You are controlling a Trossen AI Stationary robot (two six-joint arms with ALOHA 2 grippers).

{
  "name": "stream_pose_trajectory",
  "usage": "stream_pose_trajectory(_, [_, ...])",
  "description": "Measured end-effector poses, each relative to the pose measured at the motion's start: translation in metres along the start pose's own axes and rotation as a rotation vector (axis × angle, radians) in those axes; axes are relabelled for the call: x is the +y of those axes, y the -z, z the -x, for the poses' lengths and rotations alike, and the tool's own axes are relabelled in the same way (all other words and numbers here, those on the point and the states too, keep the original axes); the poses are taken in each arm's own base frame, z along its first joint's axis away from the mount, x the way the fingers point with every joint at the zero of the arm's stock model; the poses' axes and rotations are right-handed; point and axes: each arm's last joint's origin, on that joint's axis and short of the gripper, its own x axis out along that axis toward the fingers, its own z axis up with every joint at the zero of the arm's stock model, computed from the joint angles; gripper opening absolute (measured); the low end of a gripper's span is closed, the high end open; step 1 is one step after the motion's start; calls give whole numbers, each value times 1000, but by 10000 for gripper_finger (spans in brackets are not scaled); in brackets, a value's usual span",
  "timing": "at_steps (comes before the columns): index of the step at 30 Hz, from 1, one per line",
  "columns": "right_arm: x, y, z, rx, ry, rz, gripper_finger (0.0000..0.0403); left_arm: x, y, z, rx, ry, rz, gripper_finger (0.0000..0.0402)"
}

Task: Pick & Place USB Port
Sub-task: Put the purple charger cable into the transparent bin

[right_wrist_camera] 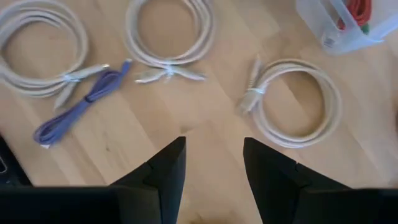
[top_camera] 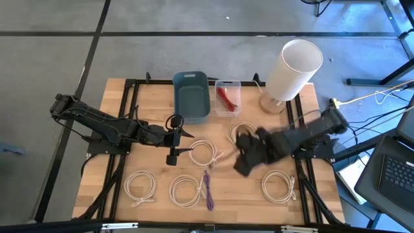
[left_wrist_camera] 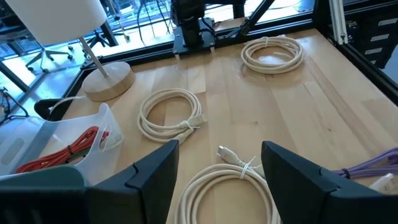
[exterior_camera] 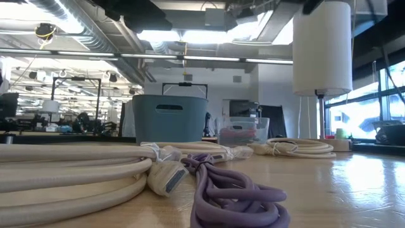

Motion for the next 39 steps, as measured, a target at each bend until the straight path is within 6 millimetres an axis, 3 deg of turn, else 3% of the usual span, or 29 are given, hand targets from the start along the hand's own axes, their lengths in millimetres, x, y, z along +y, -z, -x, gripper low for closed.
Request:
stream_pose_trajectory(6, [55, 53, -11, -220, 61, 37, 163, 0, 0, 0, 0, 0, 1, 223])
stream_pose_trajectory(14, [101, 84, -69, -265, 139, 23, 163, 0, 0, 0, -3, 0, 2, 223])
stream_pose_trajectory(22, [118, 60, -117, -107, 37, -114, 163, 0, -1, 0, -7, 0, 3, 223])
stream_pose_trajectory(32, [127, 25, -129, 1, -225, -37, 163, 0, -1, 0, -7, 0, -4, 223])
stream_pose_trajectory(39, [127, 27, -138, 26, -261, -93, 163, -4, 4, 1, 43, 53, 63, 223])
